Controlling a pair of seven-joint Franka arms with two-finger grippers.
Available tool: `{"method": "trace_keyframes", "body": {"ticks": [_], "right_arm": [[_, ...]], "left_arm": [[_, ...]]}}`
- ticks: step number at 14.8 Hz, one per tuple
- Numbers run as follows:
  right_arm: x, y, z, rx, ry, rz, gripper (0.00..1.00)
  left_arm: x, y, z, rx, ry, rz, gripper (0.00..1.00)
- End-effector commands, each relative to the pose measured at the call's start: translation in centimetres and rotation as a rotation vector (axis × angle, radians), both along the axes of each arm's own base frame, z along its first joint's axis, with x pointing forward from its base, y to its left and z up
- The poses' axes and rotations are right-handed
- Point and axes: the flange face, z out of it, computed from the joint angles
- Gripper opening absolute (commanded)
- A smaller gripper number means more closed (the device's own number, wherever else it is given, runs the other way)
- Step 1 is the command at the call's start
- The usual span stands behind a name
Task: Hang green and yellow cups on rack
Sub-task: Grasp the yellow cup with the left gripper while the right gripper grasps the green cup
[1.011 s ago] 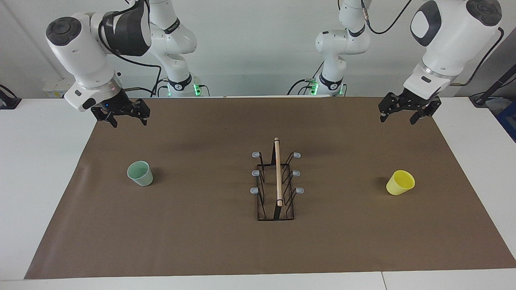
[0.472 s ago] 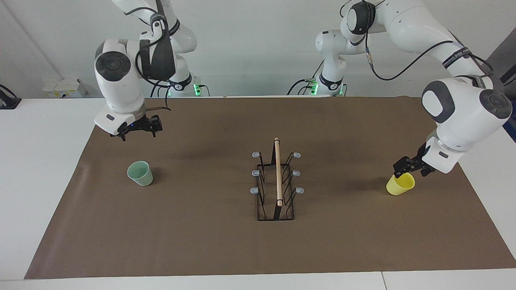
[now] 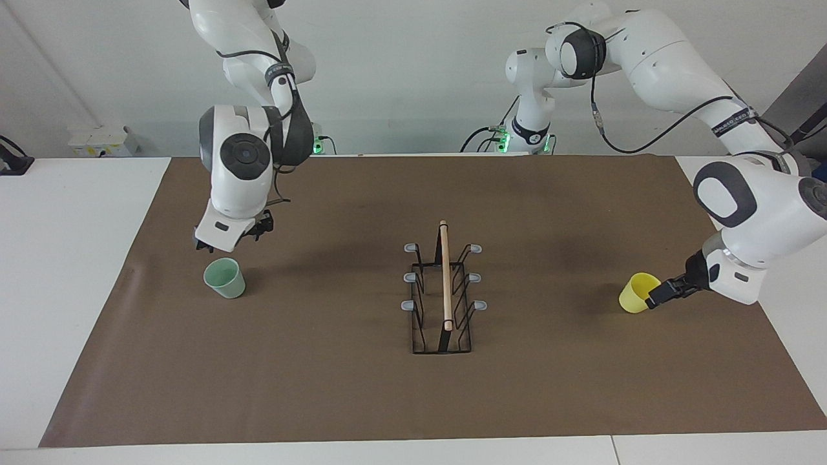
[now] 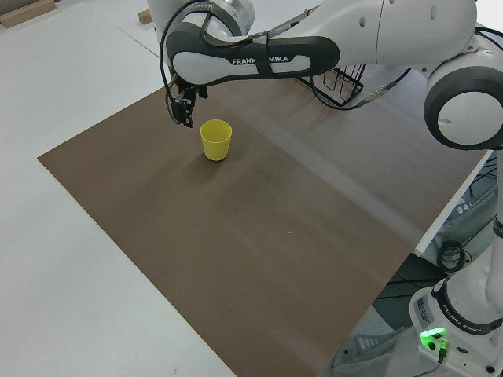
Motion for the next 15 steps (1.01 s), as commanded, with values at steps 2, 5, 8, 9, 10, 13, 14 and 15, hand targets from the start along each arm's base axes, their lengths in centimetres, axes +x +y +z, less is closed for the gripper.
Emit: {"method": "trace_keyframes", "body": {"ticks": [2, 5, 8, 9, 10, 13, 14, 15], "right_arm": [[-0.7, 1.5, -3.3, -0.127, 0.125, 0.292, 1.00], [-1.3, 5.3, -8.5, -0.291, 0.283, 0.503, 1.00], [-2.4, 5.6, -10.7, -0.436, 0.426, 0.717, 1.00], [-3.3, 6.4, -11.7, -0.480, 0.450, 0.770, 1.00], [-4.6, 7.0, -13.5, -0.502, 0.477, 0.827, 1.00], [-5.3, 4.9, -16.0, -0.515, 0.493, 0.922, 1.00], [-5.6, 4.2, -16.4, -0.533, 0.504, 0.940, 1.00], [-5.6, 4.1, -16.5, -0.554, 0.505, 0.957, 1.00]], "left_arm": [[1.6, 2.4, -3.8, 0.015, 0.031, 0.198, 1.00], [1.4, 5.0, -5.0, -0.068, 0.054, 0.403, 1.00], [0.5, 5.5, -6.8, -0.154, 0.113, 0.578, 1.00], [0.0, 5.8, -7.2, -0.171, 0.134, 0.636, 1.00], [-0.5, 5.9, -7.5, -0.171, 0.156, 0.680, 1.00], [-2.6, 7.0, -8.0, -0.270, 0.228, 0.849, 1.00], [-3.7, 7.4, -8.6, -0.335, 0.253, 0.901, 1.00], [-5.0, 7.9, -9.3, -0.408, 0.284, 0.973, 1.00]]}}
